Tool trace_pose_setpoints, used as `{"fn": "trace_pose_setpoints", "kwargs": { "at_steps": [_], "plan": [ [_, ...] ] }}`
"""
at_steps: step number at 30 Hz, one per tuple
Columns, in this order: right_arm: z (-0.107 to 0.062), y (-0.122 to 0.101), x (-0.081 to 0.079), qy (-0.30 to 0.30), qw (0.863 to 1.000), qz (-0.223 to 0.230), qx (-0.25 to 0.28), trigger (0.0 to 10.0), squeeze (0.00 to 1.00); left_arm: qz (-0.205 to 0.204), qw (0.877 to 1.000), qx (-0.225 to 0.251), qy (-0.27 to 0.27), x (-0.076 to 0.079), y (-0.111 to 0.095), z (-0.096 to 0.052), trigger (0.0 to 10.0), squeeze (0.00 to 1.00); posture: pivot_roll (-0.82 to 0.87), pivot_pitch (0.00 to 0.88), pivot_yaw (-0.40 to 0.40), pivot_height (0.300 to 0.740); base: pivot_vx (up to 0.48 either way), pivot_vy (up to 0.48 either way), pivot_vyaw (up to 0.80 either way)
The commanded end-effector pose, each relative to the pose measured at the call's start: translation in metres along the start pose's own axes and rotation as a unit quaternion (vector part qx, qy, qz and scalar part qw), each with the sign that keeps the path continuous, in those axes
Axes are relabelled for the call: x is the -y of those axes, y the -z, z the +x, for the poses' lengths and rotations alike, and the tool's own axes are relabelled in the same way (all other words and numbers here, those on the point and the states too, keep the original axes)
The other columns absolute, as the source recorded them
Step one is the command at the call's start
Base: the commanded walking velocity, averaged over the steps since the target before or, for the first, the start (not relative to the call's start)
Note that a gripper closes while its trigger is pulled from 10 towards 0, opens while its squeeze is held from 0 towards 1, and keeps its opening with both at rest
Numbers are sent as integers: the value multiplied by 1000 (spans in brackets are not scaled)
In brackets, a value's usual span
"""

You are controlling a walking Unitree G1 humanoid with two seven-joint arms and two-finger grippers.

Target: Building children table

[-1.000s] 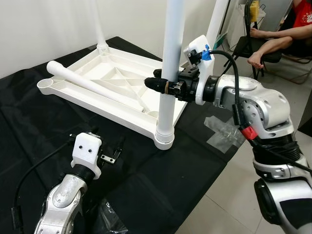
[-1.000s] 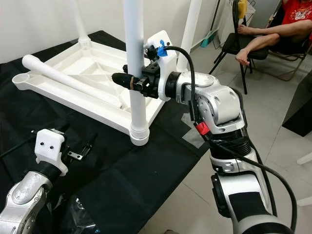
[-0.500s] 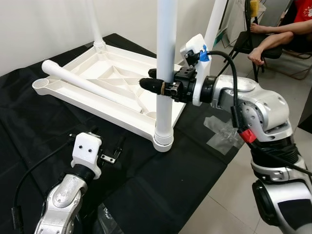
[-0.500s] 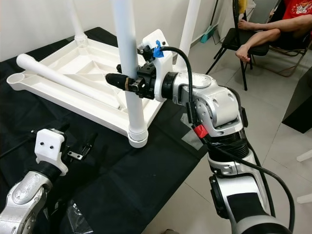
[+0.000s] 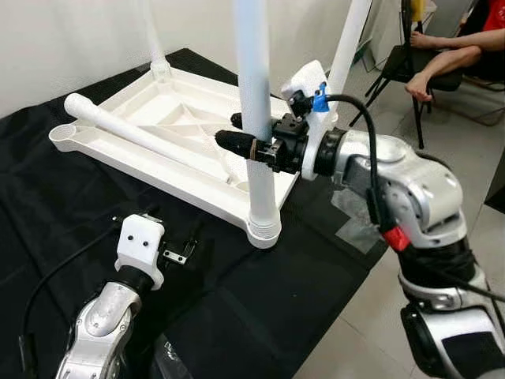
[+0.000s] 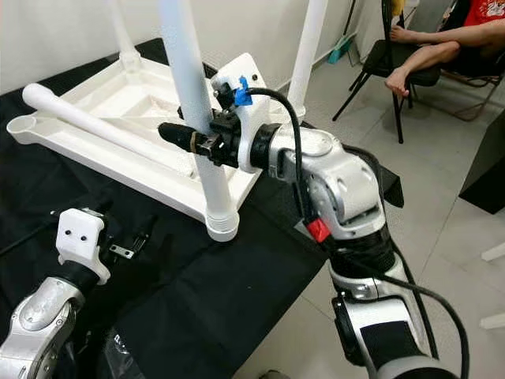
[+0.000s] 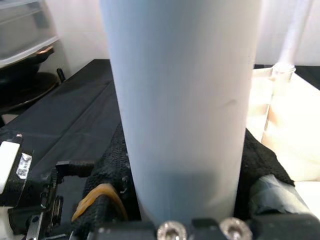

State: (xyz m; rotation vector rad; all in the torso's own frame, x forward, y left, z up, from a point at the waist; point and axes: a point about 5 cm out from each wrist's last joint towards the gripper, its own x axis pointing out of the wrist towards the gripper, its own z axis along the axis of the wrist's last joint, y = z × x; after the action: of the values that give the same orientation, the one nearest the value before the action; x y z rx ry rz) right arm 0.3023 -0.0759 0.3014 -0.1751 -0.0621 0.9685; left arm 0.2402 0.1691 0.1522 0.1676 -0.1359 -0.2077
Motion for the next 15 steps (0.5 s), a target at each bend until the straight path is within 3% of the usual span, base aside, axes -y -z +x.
{"fn": "trace_pose_setpoints", "kwargs": {
  "at_steps": [1, 8, 12, 15],
  "plan": [
    [-1, 26, 1, 32, 997, 29, -58, 10000, 0, -2, 1000, -1, -5, 0, 0, -2, 10000, 0, -61, 217, -28, 740, 0, 0, 0],
    [-2, 27, -7, 21, 998, 42, -51, 10000, 0, -3, 1000, 0, -3, 0, 1, 0, 10000, 0, -64, 205, -25, 740, 0, 0, 0],
    [-8, 22, 3, 24, 998, 41, -43, 10000, 0, -3, 1000, 1, -3, 0, 1, 1, 10000, 0, -64, 197, -28, 740, 0, 0, 0],
    [-15, 9, 12, 7, 999, 39, -7, 10000, 0, -2, 1000, 2, -2, 1, 1, 1, 10000, 0, -60, 196, -30, 740, 0, 0, 0]
  ]
}}
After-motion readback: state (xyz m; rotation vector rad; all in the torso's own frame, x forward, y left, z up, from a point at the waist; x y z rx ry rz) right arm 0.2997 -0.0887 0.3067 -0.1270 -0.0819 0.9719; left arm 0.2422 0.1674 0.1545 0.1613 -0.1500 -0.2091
